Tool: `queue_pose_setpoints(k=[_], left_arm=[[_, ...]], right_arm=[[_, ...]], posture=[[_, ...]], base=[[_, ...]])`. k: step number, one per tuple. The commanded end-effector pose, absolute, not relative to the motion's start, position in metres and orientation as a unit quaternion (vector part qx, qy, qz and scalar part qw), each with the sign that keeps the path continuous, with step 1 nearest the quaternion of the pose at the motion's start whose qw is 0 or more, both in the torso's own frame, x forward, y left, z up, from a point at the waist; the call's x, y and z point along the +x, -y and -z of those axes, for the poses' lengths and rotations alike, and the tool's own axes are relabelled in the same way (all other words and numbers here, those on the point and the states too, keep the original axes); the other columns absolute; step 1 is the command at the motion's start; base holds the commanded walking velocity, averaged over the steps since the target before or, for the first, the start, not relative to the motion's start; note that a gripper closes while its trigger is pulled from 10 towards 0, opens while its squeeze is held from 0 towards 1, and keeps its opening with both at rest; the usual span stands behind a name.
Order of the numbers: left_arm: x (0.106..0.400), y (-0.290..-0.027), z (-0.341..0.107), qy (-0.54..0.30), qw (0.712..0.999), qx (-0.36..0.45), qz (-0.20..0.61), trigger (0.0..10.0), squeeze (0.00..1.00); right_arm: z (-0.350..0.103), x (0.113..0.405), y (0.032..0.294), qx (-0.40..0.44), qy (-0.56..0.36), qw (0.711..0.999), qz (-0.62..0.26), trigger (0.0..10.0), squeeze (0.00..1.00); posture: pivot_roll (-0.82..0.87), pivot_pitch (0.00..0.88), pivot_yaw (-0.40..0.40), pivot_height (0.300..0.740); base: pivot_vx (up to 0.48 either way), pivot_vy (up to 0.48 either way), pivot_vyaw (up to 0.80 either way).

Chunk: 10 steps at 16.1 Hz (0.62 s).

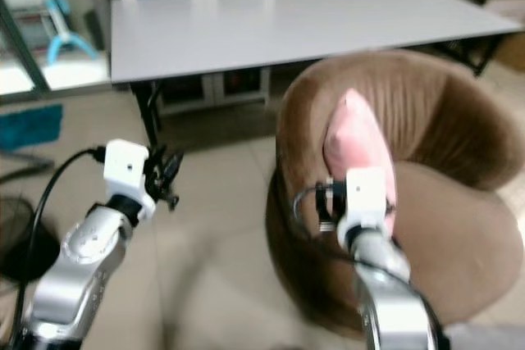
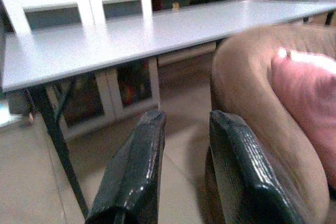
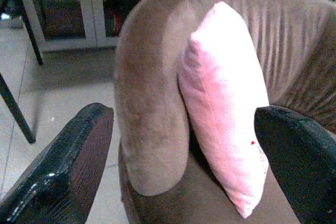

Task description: Move the pillow to the sofa from floor

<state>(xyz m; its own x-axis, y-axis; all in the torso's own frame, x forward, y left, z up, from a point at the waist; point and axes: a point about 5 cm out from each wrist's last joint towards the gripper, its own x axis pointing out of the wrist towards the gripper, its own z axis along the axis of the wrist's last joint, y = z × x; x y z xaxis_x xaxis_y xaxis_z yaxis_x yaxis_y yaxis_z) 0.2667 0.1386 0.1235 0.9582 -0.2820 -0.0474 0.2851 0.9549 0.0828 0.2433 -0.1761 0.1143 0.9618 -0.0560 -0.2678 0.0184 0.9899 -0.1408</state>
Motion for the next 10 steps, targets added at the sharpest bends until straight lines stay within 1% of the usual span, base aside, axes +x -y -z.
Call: queue_pose_setpoints(k=[1, 2, 3, 9, 10], left_arm=[[0.2682, -0.1411, -0.1275, -0.010, 0.989, 0.055, 0.139, 10.0, 0.00], [0.2681, -0.1408, -0.1278, -0.008, 0.989, 0.054, 0.138, 10.0, 0.00], [0.2676, -0.1401, -0.1282, -0.006, 0.989, 0.053, 0.137, 10.0, 0.00], [0.2667, -0.1391, -0.1273, -0.005, 0.991, 0.049, 0.127, 10.0, 0.00], [0.2669, -0.1395, -0.1276, -0.005, 0.991, 0.050, 0.123, 10.0, 0.00]], right_arm=[[-0.1150, 0.2420, 0.1735, -0.076, -0.142, 0.987, 0.010, 10.0, 0.00], [-0.1152, 0.2421, 0.1730, -0.078, -0.142, 0.987, 0.007, 10.0, 0.00], [-0.1154, 0.2422, 0.1720, -0.082, -0.144, 0.986, 0.001, 10.0, 0.00], [-0.1150, 0.2438, 0.1746, -0.105, -0.134, 0.985, -0.011, 10.0, 0.00], [-0.1146, 0.2460, 0.1747, -0.136, -0.124, 0.983, -0.022, 10.0, 0.00]], posture=[[-0.05, 0.001, -0.002, 0.740], [-0.05, 0.004, -0.006, 0.740], [-0.05, 0.005, -0.008, 0.740], [-0.05, 0.017, -0.007, 0.740], [-0.05, 0.017, -0.007, 0.740]], base=[[0.000, 0.000, -0.79], [0.000, 0.000, -0.79], [0.000, -0.296, -0.79], [0.000, -0.480, -0.79], [0.000, -0.480, 0.00]])
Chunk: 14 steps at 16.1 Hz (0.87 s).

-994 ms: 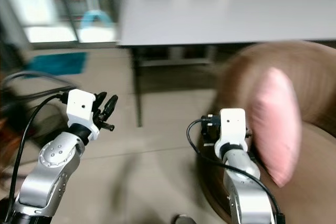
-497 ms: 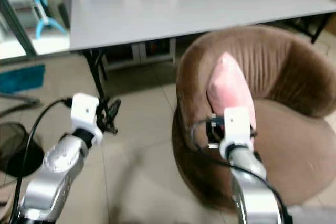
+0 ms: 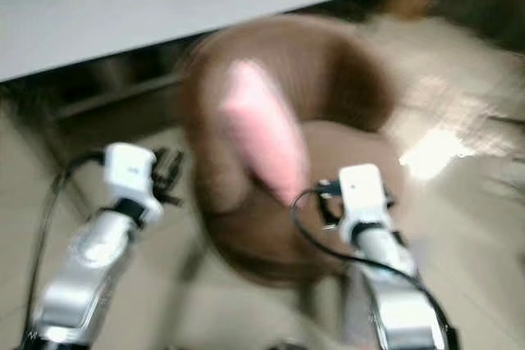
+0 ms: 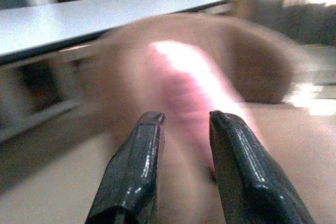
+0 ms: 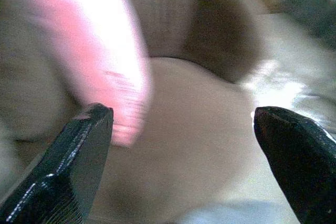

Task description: Move the pillow to the sofa from floor

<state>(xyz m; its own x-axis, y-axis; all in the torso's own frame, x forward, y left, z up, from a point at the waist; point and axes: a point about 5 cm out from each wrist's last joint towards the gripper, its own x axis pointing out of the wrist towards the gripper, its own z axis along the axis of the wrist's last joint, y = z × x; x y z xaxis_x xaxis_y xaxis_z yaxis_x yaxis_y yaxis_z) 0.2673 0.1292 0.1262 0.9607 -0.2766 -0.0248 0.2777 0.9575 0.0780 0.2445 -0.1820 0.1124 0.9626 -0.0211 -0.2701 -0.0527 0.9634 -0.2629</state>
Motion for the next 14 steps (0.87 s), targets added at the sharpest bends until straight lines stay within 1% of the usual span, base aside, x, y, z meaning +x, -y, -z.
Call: queue_pose_setpoints(k=[1, 2, 4, 6, 8, 14], left_arm=[[0.2671, -0.1400, -0.1276, -0.006, 0.992, 0.050, 0.119, 10.0, 0.00], [0.2671, -0.1407, -0.1277, -0.006, 0.992, 0.050, 0.115, 10.0, 0.00], [0.2665, -0.1420, -0.1280, -0.006, 0.992, 0.050, 0.111, 10.0, 0.00], [0.2665, -0.1422, -0.1280, -0.007, 0.993, 0.051, 0.111, 10.0, 0.00], [0.2668, -0.1421, -0.1286, -0.006, 0.992, 0.053, 0.112, 10.0, 0.00], [0.2661, -0.1427, -0.1289, -0.006, 0.992, 0.060, 0.114, 10.0, 0.00]], right_arm=[[-0.1132, 0.2465, 0.1751, -0.130, -0.126, 0.983, -0.023, 10.0, 0.00], [-0.1104, 0.2470, 0.1768, -0.097, -0.132, 0.986, -0.017, 10.0, 0.00], [-0.1106, 0.2474, 0.1756, -0.126, -0.129, 0.983, -0.038, 10.0, 0.00], [-0.1106, 0.2472, 0.1750, -0.127, -0.128, 0.983, -0.043, 10.0, 0.00], [-0.1083, 0.2458, 0.1708, -0.132, -0.127, 0.981, -0.062, 10.0, 0.00], [-0.1054, 0.2435, 0.1674, -0.130, -0.126, 0.980, -0.078, 10.0, 0.00]], posture=[[-0.05, 0.019, -0.007, 0.740], [-0.05, 0.019, -0.008, 0.740], [-0.05, 0.022, -0.007, 0.740], [-0.05, 0.022, -0.007, 0.740], [-0.05, 0.030, -0.003, 0.740], [-0.05, 0.032, -0.001, 0.740]], base=[[0.000, -0.480, 0.00], [0.000, -0.480, 0.00], [0.000, -0.480, 0.00], [0.000, -0.480, 0.00], [0.000, -0.480, 0.76], [0.000, -0.480, 0.80]])
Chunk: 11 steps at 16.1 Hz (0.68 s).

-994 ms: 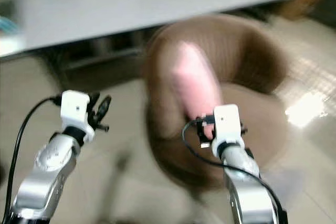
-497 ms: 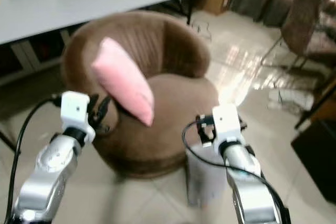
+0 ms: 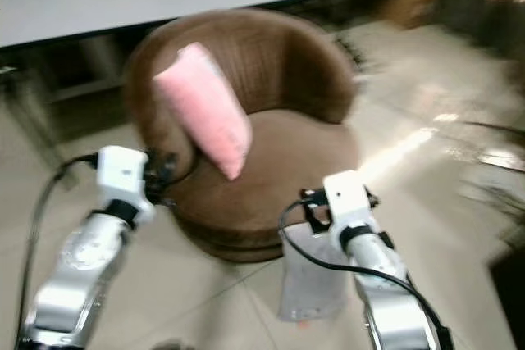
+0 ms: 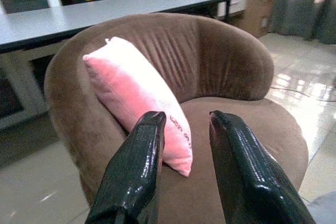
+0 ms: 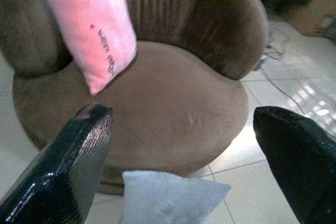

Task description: Move the pillow to the sofa from floor

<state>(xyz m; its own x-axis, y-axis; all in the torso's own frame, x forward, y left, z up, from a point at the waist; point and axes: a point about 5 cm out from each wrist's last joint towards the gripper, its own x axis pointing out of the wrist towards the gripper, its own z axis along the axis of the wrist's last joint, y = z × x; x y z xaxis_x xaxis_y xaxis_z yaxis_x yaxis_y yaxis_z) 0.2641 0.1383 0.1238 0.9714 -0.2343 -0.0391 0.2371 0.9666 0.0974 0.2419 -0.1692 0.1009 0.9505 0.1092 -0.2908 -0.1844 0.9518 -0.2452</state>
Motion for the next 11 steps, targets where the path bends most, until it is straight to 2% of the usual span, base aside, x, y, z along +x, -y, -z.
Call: queue_pose_setpoints(k=[1, 4, 7, 11], left_arm=[[0.2662, -0.1428, -0.1291, -0.006, 0.991, 0.061, 0.115, 10.0, 0.00], [0.2659, -0.1434, -0.1292, -0.006, 0.991, 0.063, 0.115, 10.0, 0.00], [0.2658, -0.1436, -0.1292, -0.007, 0.991, 0.065, 0.116, 10.0, 0.00], [0.2661, -0.1438, -0.1293, -0.007, 0.991, 0.065, 0.116, 10.0, 0.00]], right_arm=[[-0.1051, 0.2436, 0.1674, -0.130, -0.126, 0.980, -0.079, 10.0, 0.00], [-0.1036, 0.2432, 0.1670, -0.131, -0.127, 0.980, -0.080, 10.0, 0.00], [-0.1029, 0.2414, 0.1658, -0.136, -0.126, 0.979, -0.090, 10.0, 0.00], [-0.1011, 0.2411, 0.1650, -0.138, -0.128, 0.978, -0.093, 10.0, 0.00]], posture=[[-0.04, 0.032, -0.002, 0.740], [-0.04, 0.035, -0.001, 0.740], [-0.04, 0.037, 0.002, 0.740], [-0.04, 0.037, 0.003, 0.740]], base=[[0.000, -0.480, 0.80], [0.000, -0.480, 0.80], [0.000, -0.480, 0.00], [0.000, -0.480, 0.80]])
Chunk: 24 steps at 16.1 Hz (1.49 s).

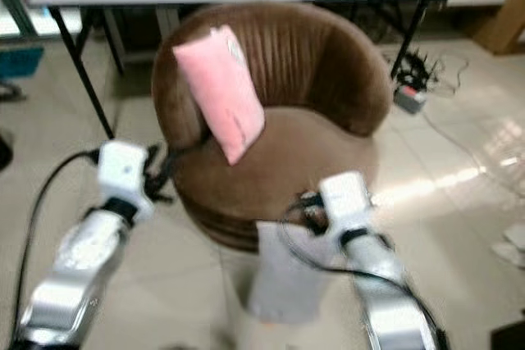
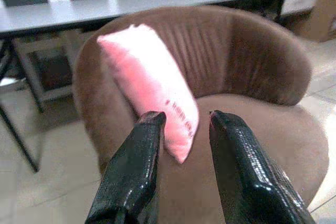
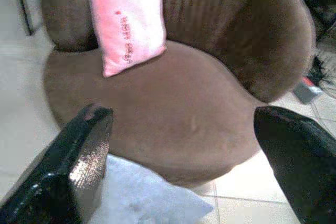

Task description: Move the pillow to the sofa from floor

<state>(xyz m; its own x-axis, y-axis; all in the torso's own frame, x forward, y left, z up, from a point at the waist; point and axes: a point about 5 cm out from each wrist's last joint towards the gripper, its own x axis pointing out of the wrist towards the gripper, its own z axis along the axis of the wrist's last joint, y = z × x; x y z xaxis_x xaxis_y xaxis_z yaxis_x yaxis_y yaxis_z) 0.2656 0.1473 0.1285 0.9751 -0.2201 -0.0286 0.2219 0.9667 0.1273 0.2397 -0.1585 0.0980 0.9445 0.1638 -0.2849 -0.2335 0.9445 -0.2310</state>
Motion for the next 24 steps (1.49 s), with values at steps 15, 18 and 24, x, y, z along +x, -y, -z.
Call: queue_pose_setpoints(k=[15, 18, 24], left_arm=[[0.264, -0.149, -0.133, 0.013, 0.991, 0.071, 0.111, 10.0, 0.00], [0.261, -0.153, -0.139, 0.037, 0.993, 0.063, 0.098, 10.0, 0.00], [0.259, -0.154, -0.149, 0.074, 0.993, 0.041, 0.084, 10.0, 0.00]], right_arm=[[-0.103, 0.238, 0.147, -0.131, -0.091, 0.970, -0.185, 10.0, 0.00], [-0.103, 0.239, 0.146, -0.131, -0.085, 0.968, -0.198, 10.0, 0.00], [-0.103, 0.243, 0.153, -0.126, -0.075, 0.977, -0.158, 10.0, 0.00]], posture=[[-0.03, 0.014, -0.001, 0.740], [-0.03, 0.016, -0.002, 0.740], [-0.03, 0.021, -0.009, 0.740]], base=[[0.000, -0.480, 0.59], [0.000, -0.480, 0.80], [0.000, -0.314, 0.65]])
